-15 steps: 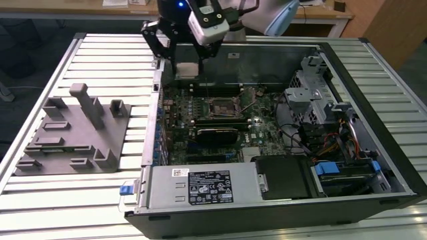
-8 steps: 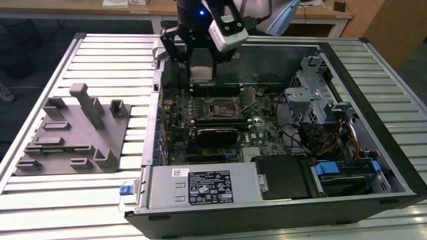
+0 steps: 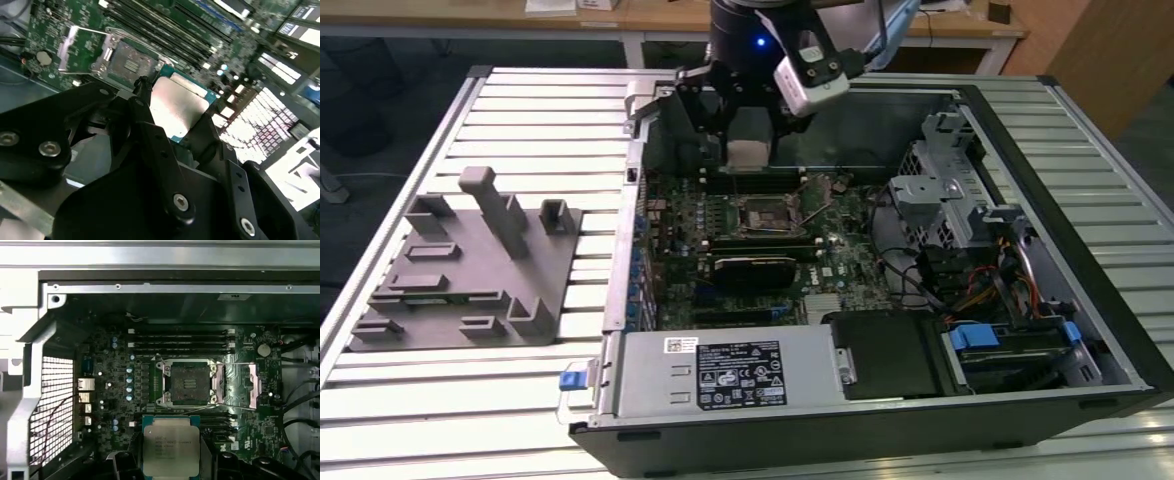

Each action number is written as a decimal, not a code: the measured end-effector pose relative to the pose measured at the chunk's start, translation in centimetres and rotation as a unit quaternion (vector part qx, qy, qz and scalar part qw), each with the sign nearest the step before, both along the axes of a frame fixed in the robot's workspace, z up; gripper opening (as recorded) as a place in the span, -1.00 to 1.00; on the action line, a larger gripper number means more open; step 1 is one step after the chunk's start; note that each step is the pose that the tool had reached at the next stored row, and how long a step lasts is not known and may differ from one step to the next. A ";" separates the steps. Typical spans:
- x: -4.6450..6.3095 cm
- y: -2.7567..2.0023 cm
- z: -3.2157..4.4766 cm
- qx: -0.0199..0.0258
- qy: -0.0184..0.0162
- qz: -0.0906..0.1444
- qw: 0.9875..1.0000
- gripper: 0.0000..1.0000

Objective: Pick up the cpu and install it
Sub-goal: 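Pick up the cpu and move it towards the insertion slot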

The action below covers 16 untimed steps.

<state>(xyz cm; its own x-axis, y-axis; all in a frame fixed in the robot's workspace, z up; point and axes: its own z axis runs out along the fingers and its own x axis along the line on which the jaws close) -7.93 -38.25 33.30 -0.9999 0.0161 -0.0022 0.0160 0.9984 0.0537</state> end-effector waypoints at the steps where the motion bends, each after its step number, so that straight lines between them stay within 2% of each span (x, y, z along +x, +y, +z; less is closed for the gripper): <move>1: 0.3 0.07 -0.18 0.000 0.000 0.000 1.000 0.09; 8: 2.2 0.70 -1.42 0.000 0.002 0.000 1.000 0.09; 16: 3.4 1.48 -2.88 0.000 0.002 0.000 1.000 0.09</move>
